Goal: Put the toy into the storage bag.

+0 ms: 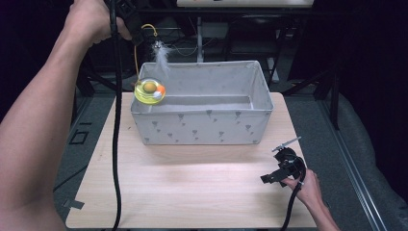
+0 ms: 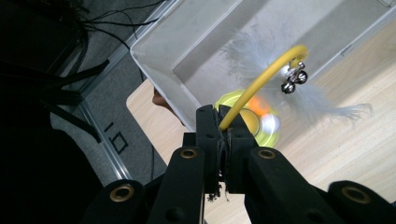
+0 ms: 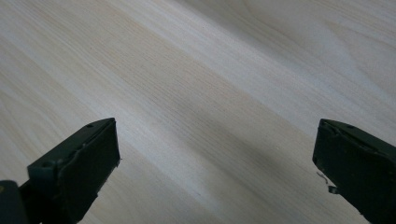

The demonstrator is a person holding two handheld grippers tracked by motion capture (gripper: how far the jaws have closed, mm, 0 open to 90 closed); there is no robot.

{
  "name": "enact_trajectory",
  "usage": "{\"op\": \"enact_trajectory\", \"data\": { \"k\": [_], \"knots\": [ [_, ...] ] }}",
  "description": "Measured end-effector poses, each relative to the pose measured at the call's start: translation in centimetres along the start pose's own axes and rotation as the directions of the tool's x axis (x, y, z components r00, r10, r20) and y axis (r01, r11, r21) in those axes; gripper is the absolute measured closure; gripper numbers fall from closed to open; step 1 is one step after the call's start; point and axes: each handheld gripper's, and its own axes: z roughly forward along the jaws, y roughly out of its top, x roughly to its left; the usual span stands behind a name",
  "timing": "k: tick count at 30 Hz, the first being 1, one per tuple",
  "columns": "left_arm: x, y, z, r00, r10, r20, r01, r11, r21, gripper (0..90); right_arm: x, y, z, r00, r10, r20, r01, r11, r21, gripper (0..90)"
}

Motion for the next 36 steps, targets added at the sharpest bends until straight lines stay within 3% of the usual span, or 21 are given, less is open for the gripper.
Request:
{"op": "enact_trajectory", "data": {
  "k": [19,29,34,36],
  "knots": [
    [0.9,1.2,2.5,0.9994,-0.031,0.016,0.031,0.9995,-0.006,87.7,0.0,0.0,-0.1,0.9999,-0.011,-0.01,0.011,1.0,0.011,0.4],
    [1.2,1.4,4.8,0.9989,-0.046,0.005,0.045,0.9988,0.019,87.7,0.0,0.0,-0.1,0.9999,-0.013,-0.01,0.013,1.0,0.013,0.5],
    [0.9,1.6,6.0,0.9989,-0.045,0.015,0.045,0.9988,0.022,87.8,0.2,-0.1,0.0,0.9999,0.012,-0.004,-0.012,1.0,-0.008,0.5],
    [0.8,1.7,6.4,0.9989,-0.046,0.009,0.045,0.9987,0.022,87.7,0.1,0.0,-0.1,1.0,-0.004,-0.007,0.004,1.0,0.003,0.5]
  ]
}}
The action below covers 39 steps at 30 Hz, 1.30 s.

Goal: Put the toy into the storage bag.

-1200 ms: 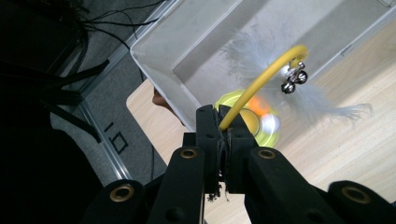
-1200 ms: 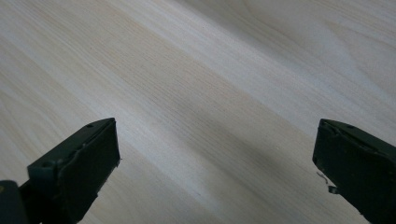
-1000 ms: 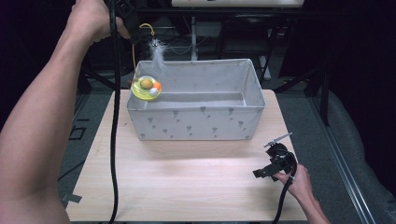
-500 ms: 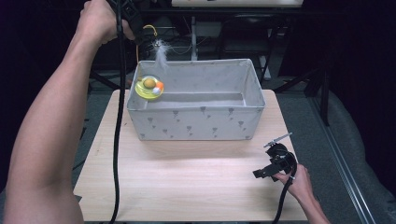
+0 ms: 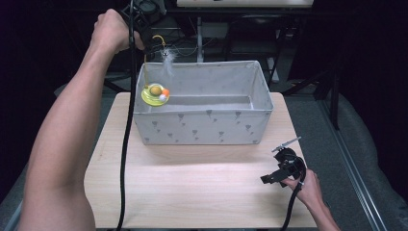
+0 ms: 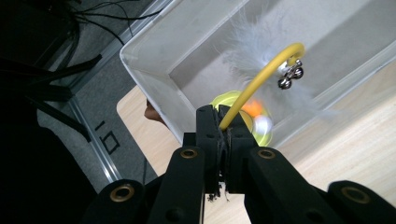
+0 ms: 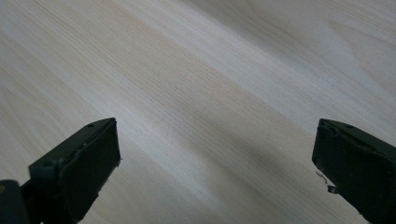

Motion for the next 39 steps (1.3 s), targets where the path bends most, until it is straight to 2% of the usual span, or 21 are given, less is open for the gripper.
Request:
{"op": "enact_trajectory", "data": {
  "k": [5,6,8,16,20,26,33,36,39],
  "knots": [
    [0.0,-0.1,1.1,0.9997,-0.007,0.023,0.007,1.0,0.005,87.7,0.0,0.0,0.0,1.0,-0.001,-0.001,0.001,1.0,0.0,0.5],
    [0.0,-0.1,1.4,0.9996,-0.005,0.027,0.005,0.9999,0.013,87.7,0.1,0.0,0.0,0.9999,0.004,-0.013,-0.005,1.0,-0.005,0.5],
    [0.0,-0.1,1.6,0.9996,-0.005,0.029,0.005,0.9999,0.015,87.7,0.0,0.0,-0.1,1.0,-0.002,-0.002,0.002,1.0,-0.001,0.5],
    [-0.1,-0.5,3.2,0.9989,-0.008,0.046,0.006,0.9992,0.04,87.8,0.1,0.0,0.0,0.9999,0.002,-0.013,-0.002,1.0,-0.006,0.5],
    [0.2,-0.8,3.9,0.9977,-0.019,0.065,0.017,0.9989,0.043,87.8,0.0,0.0,0.0,0.9999,0.008,-0.011,-0.008,1.0,-0.008,0.5],
    [0.3,-1.3,4.9,0.9966,-0.026,0.078,0.022,0.9982,0.056,87.8,-0.1,0.1,0.0,0.9998,-0.017,-0.01,0.017,1.0,0.008,0.5],
    [0.3,-1.8,6.4,0.9954,-0.028,0.092,0.019,0.9959,0.088,87.8,-0.1,0.1,0.0,0.9997,-0.012,-0.023,0.012,1.0,0.004,0.5],
    [0.4,-2.3,7.0,0.9941,-0.035,0.103,0.025,0.9955,0.092,87.9,0.0,0.0,0.0,0.9998,0.003,-0.018,-0.003,1.0,-0.008,0.5],
    [0.4,-2.7,7.5,0.9936,-0.034,0.108,0.024,0.9948,0.099,87.9,0.0,0.0,0.0,0.9999,-0.004,-0.01,0.004,1.0,-0.003,0.5]
  ]
}}
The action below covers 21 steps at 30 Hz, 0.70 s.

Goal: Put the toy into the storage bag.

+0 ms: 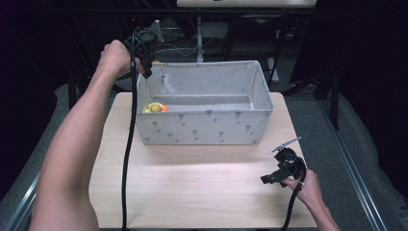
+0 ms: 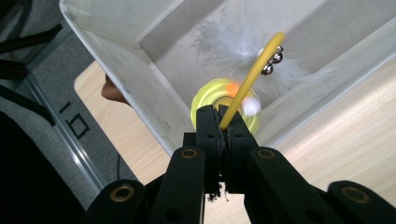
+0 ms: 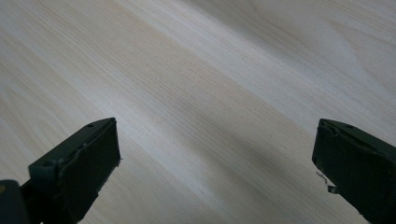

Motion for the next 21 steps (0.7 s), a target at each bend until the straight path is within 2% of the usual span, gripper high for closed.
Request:
{"op": "enact_trajectory", "data": {
  "k": [1,6,12,13,15,17,20,21],
  "knots": [
    [0.0,-0.1,0.2,1.0,-0.003,0.0,0.003,1.0,0.002,87.8,0.0,0.0,0.0,0.9999,0.0,-0.011,0.0,1.0,0.001,0.5],
    [0.4,-0.7,0.7,0.9995,-0.018,0.026,0.018,0.9998,-0.004,87.9,0.0,0.0,0.1,0.9999,-0.012,0.002,0.012,1.0,-0.003,0.5],
    [0.5,-1.2,1.9,0.9993,-0.007,0.036,0.006,0.9997,0.022,87.9,0.1,-0.1,0.1,0.9999,0.007,-0.012,-0.007,1.0,-0.016,0.5],
    [0.5,-1.3,2.0,0.999,-0.016,0.042,0.015,0.9996,0.024,87.9,0.1,-0.1,0.1,0.9999,0.007,-0.012,-0.007,1.0,-0.016,0.5],
    [0.4,-1.5,2.5,0.9991,-0.006,0.042,0.005,0.9995,0.03,87.9,0.0,-0.1,0.0,1.0,-0.002,-0.001,0.002,1.0,-0.004,0.5],
    [0.4,-1.6,2.7,0.9991,0.004,0.043,-0.005,0.9991,0.041,87.9,0.0,-0.1,0.0,0.9999,0.004,-0.012,-0.004,1.0,-0.007,0.6],
    [0.3,-1.9,3.1,0.9991,0.001,0.043,-0.003,0.999,0.046,87.9,0.0,-0.1,0.1,0.9999,0.006,-0.011,-0.007,1.0,-0.008,0.7],
    [0.3,-1.9,3.2,0.9985,-0.004,0.054,0.001,0.999,0.044,87.9,0.0,-0.1,0.1,1.0,0.003,-0.005,-0.004,1.0,-0.005,0.7]
  ]
}}
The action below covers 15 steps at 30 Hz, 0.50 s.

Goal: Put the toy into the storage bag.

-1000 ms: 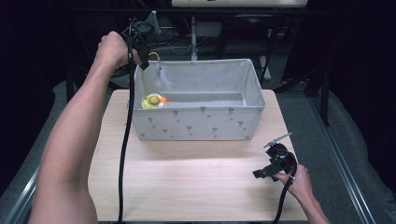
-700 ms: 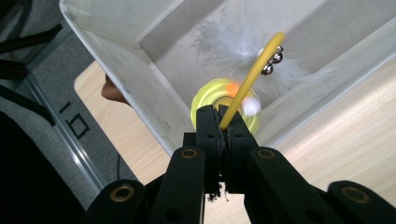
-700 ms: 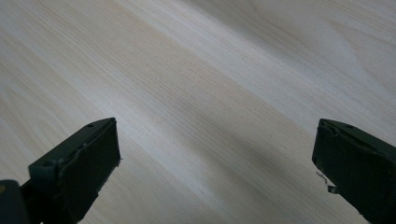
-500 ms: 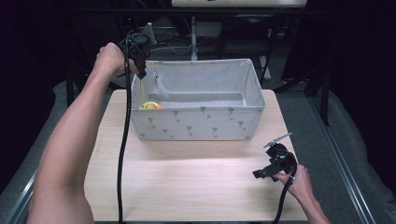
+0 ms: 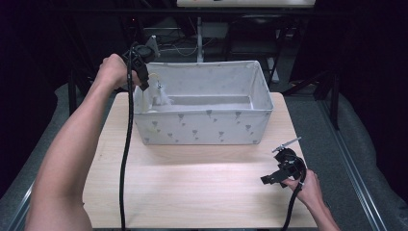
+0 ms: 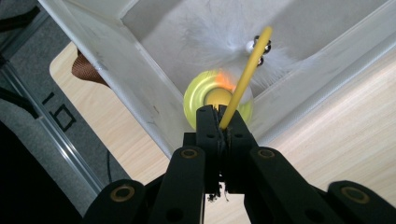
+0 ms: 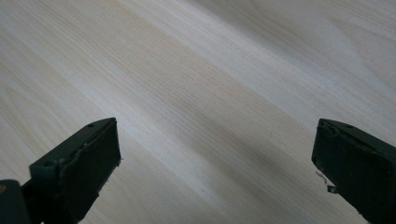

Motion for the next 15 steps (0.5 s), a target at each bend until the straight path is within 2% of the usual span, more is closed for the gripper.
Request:
{"op": "enact_trajectory", "data": {
  "k": [2,4,9,13,15],
  "knots": [
    [0.0,-0.1,0.1,1.0,0.001,0.001,-0.001,1.0,0.0,87.9,0.0,0.0,0.0,1.0,-0.003,0.004,0.003,1.0,0.003,0.7],
    [0.0,-0.1,0.1,0.9998,0.001,0.019,-0.001,1.0,-0.004,87.9,0.0,0.0,0.0,1.0,-0.003,0.004,0.003,1.0,0.004,0.8],
    [-0.2,-0.2,1.1,0.9999,0.01,0.008,-0.01,0.9996,0.025,87.9,0.0,0.0,0.0,1.0,-0.005,0.003,0.005,1.0,0.004,0.9],
    [-0.1,-0.4,2.0,0.9998,0.007,0.019,-0.008,0.999,0.044,87.9,0.0,0.0,-0.1,1.0,-0.005,-0.001,0.005,1.0,0.002,0.9],
    [-0.1,-0.5,2.4,0.9999,0.009,0.006,-0.009,0.9982,0.06,87.9,0.0,0.0,-0.1,1.0,-0.004,0.0,0.004,1.0,0.002,0.9]
  ]
}}
